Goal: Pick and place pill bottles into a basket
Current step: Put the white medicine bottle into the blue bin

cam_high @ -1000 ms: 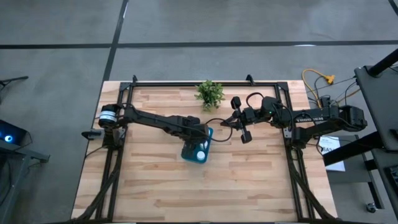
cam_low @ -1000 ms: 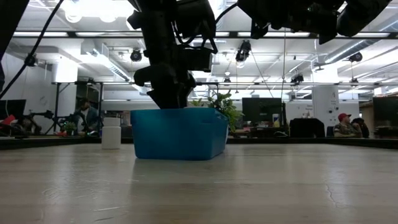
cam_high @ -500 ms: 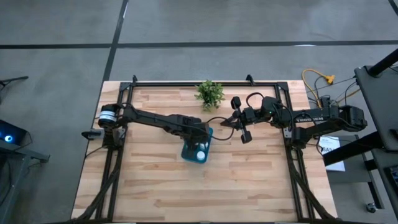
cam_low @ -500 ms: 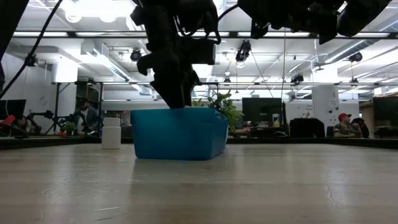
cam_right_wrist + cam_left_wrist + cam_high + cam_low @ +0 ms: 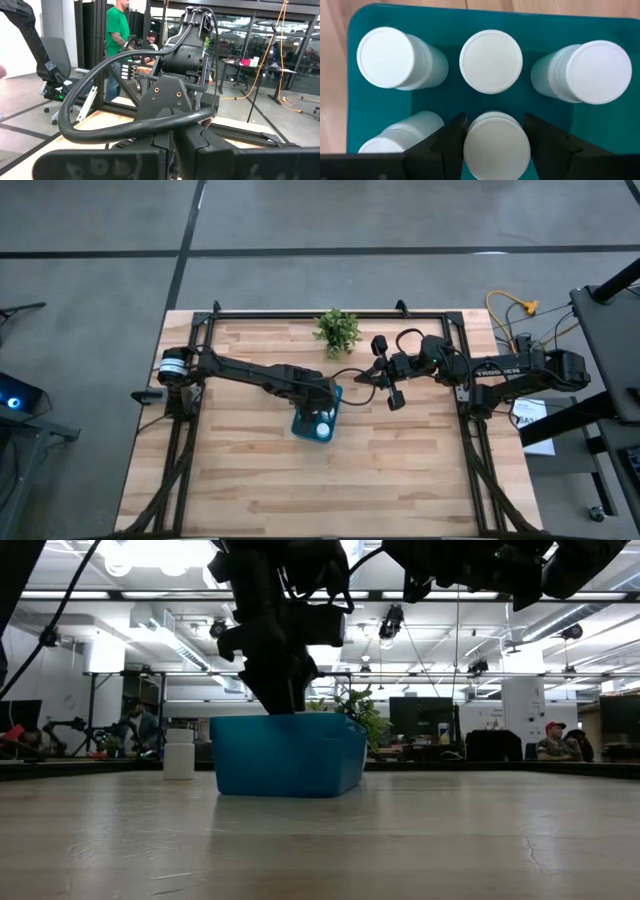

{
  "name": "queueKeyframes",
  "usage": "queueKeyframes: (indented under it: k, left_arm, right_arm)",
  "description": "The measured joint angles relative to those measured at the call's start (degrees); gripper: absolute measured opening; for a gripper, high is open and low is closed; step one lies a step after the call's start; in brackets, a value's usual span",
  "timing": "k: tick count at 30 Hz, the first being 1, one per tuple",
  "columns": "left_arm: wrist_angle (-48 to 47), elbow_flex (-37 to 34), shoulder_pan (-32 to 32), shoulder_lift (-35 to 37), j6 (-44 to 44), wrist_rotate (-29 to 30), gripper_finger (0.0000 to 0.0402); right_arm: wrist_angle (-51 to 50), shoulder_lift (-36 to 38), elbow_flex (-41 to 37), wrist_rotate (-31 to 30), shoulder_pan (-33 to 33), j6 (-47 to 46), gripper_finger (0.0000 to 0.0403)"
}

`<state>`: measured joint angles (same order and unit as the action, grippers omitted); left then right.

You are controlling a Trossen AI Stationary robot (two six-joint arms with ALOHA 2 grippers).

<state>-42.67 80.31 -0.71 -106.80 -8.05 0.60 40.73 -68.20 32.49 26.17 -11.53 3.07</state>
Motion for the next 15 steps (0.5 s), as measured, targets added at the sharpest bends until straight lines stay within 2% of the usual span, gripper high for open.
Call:
queueKeyframes:
  k: [15]
  left_arm:
    - [-0.5, 0.0, 0.0, 0.0, -1.3, 0.2, 0.0174]
  right_arm:
    - [0.0, 0.0, 0.0, 0.0, 0.0, -0.1, 0.0008]
